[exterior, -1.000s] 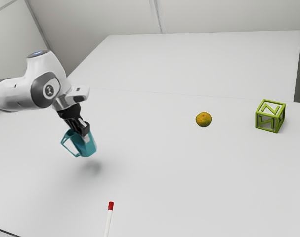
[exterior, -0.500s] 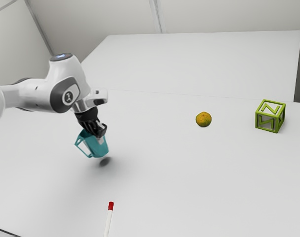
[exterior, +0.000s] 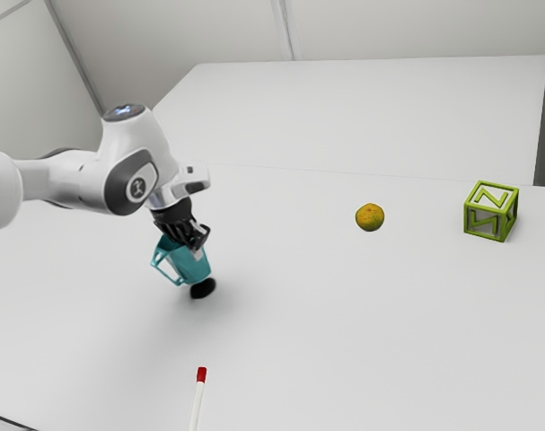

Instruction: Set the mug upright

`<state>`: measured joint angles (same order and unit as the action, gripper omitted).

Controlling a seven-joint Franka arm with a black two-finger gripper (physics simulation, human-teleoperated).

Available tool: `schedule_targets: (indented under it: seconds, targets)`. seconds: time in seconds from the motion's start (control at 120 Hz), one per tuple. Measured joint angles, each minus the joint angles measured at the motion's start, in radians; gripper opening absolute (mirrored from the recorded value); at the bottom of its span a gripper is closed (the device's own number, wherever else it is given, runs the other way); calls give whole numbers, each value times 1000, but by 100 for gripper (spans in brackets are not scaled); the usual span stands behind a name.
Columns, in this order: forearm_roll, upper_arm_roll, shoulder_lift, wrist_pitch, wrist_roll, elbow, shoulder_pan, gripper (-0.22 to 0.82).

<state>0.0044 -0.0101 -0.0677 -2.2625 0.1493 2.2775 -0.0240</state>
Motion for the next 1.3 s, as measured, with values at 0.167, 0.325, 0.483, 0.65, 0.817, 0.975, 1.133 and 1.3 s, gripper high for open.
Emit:
schedule_targets:
  seconds: [0.167,0.325,0.483,0.65,0.817,0.975,1.133,1.3]
  targets:
    - [3,-1,13,-20,-24,8,1,-18]
    - [4,-1,26,-27,-42,9,2,-18]
    - [5,-5,39,-30,-56,9,4,-18]
    - [9,-8,55,-33,-67,7,1,-18]
    - [18,-13,65,-34,-75,7,0,-18]
    - [19,-6,76,-38,-81,7,-12,-16]
    - [11,-10,75,-48,-75,8,-13,-1]
    - [7,-10,64,-53,-71,8,-16,21]
